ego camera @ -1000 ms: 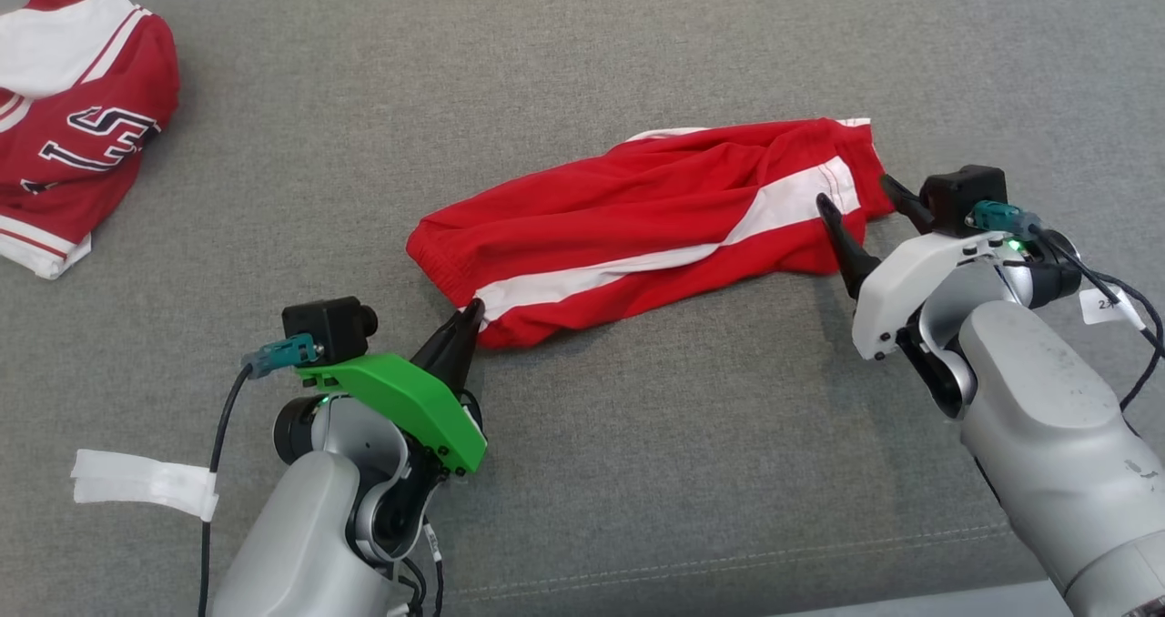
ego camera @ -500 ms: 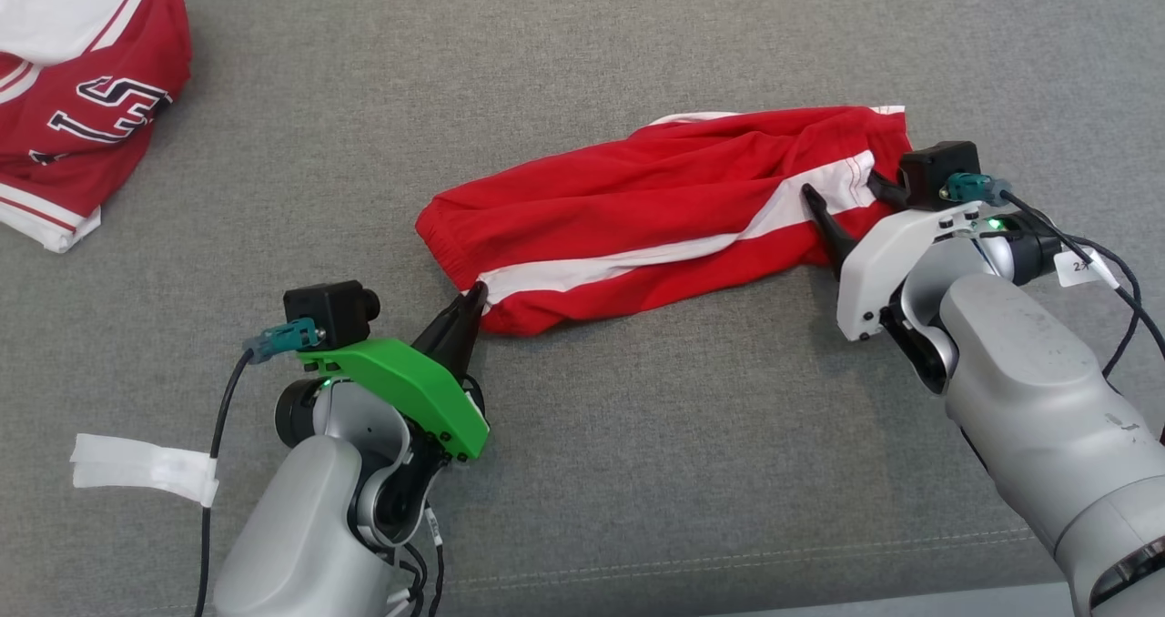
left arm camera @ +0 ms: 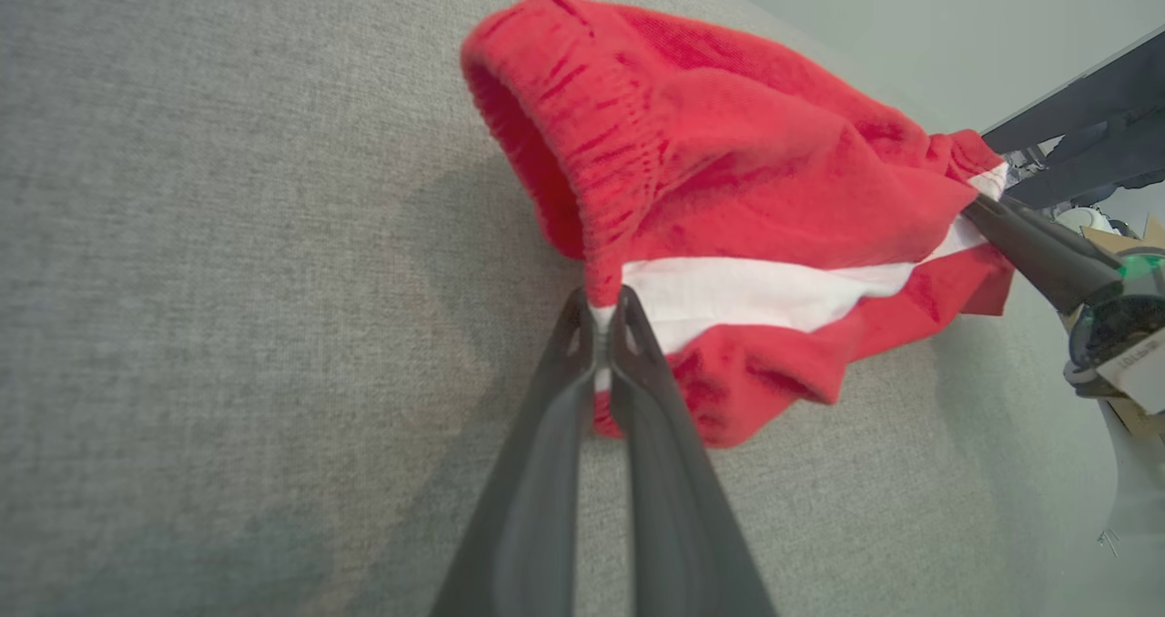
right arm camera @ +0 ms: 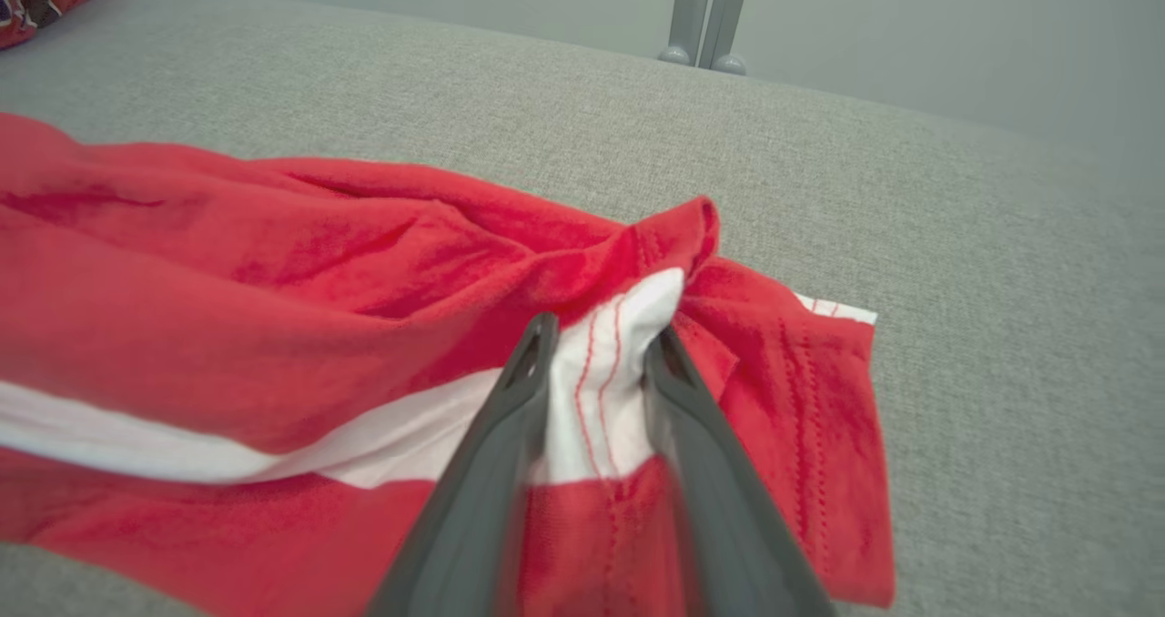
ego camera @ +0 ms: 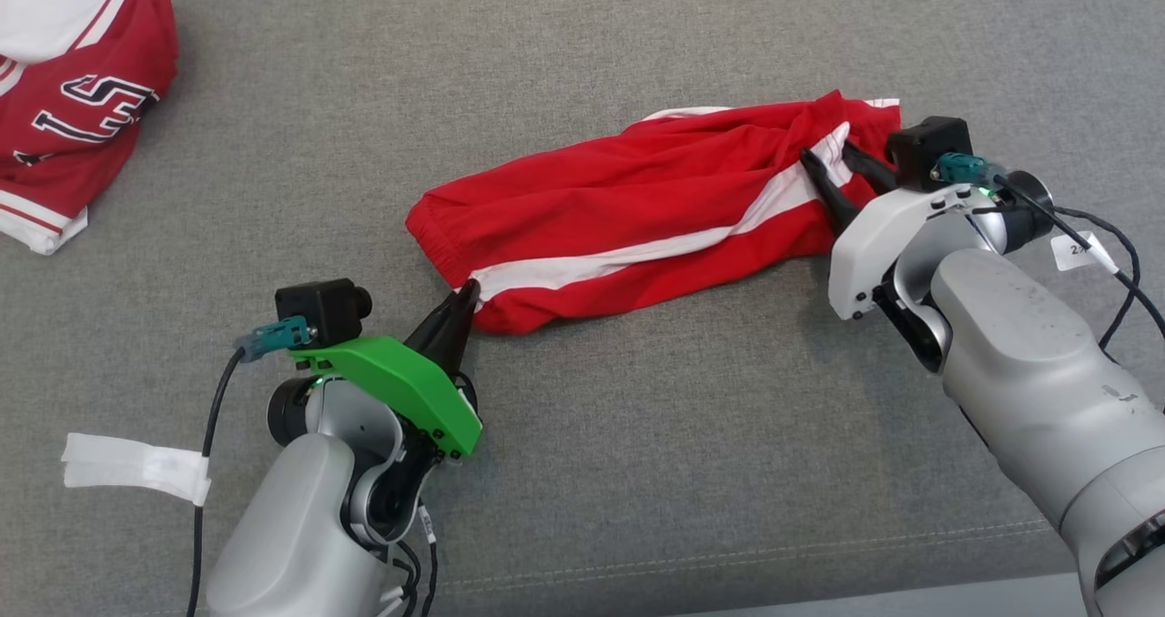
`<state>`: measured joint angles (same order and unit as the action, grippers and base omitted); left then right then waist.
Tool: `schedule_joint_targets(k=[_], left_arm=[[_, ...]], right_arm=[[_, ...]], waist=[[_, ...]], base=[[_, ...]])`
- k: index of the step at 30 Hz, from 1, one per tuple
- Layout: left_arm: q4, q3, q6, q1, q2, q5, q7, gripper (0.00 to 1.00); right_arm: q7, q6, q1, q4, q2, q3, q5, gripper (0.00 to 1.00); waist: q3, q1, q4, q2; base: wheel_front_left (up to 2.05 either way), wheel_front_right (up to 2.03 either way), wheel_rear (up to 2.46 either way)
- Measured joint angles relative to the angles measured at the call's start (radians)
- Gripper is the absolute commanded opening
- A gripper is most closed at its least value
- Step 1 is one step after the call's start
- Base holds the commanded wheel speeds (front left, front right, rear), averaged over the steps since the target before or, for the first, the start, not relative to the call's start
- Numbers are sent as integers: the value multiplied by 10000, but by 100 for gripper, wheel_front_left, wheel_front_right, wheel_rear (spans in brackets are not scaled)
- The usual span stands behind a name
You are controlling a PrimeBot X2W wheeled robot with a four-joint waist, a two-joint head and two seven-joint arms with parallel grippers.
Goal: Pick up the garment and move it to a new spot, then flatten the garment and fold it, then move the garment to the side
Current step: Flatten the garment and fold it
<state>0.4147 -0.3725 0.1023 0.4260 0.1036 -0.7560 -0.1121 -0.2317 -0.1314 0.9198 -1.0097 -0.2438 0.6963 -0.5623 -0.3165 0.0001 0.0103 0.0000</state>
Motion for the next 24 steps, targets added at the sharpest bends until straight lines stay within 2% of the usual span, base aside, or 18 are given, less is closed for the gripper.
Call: schedule_joint_targets(k=[14,24], left_arm=[[-50,4,-69,-3,65,-75,35,0],[-140,-6,-104,-50,113,-153,73,0]], right_arm=[[-226,0,183,-199,-92,558,27,47],[-297,0,-339,303,-247,339,194,47]], waist=[[41,0,-118,0],[141,0,-198,0]], base=[[0,0,0],[0,0,0]])
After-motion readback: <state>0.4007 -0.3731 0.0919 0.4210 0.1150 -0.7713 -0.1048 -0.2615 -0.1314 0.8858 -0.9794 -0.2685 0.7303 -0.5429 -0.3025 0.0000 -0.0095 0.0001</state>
